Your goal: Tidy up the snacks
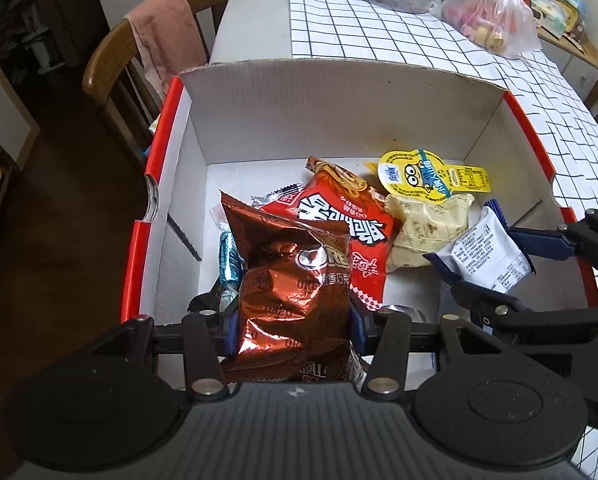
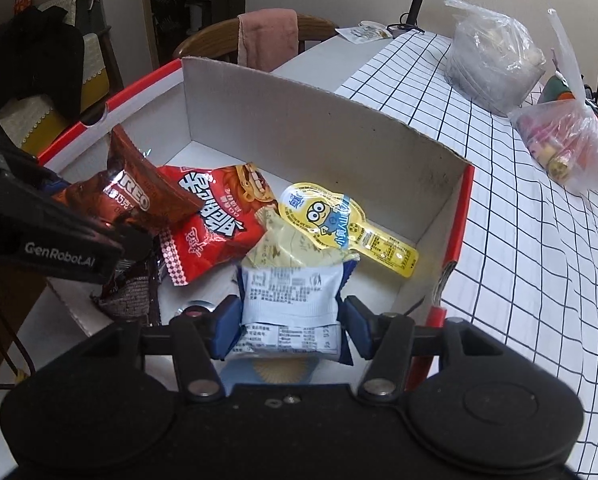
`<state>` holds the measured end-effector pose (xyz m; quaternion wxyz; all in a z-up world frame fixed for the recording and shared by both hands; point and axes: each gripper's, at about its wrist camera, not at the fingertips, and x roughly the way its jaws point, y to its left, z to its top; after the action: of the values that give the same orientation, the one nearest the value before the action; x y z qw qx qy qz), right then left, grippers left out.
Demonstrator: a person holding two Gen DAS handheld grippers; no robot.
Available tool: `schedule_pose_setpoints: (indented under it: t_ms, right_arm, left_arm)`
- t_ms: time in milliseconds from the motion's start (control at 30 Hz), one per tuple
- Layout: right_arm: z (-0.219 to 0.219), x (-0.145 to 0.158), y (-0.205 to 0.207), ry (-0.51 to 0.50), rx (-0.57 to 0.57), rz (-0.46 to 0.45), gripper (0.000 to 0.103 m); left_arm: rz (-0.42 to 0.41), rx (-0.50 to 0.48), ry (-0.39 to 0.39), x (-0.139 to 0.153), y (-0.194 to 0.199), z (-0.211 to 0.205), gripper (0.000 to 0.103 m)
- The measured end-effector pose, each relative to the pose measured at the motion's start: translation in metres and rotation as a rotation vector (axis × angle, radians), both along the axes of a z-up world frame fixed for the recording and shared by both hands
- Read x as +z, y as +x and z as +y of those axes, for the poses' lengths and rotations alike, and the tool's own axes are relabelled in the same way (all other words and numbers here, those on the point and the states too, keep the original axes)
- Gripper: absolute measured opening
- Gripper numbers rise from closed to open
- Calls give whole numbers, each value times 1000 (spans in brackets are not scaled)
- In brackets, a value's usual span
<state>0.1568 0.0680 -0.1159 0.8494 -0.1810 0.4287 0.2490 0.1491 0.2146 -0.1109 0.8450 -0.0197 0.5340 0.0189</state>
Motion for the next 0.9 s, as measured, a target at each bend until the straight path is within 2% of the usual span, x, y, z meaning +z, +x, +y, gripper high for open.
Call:
schedule_pose_setpoints:
  t_ms: [100,167,300,400,467,567,733,900]
  right_arm:
    - [0,0,1,0,-3,-2,57]
    - [-2,2,0,10,-8,-3,64]
    - [-7,6,0,35,-16,0,68]
    - [-15,13,-3,80,-22,3,75]
    - [-19,19,-6,105,-24,3,80]
    - [-27,29,-11,151,-39,-5,85]
    - [-39,48,-23,224,-59,-18,87]
    - [-49,66,-36,282,-64,-32,87]
  left_arm:
    - [4,4,2,-2,1,2,50]
    - [6,11,0,-3,1,4,51]
    - [7,16,-24,-2,-1,6,52]
    - [-5,12,-33,1,-4,6,55]
    - [-20,10,-43,5,-8,7,63]
    - [-45,15,-58,12,-14,9,67]
    - [-82,14,-87,26,-27,10,71]
    - [-154,1,-110,48,-46,9,76]
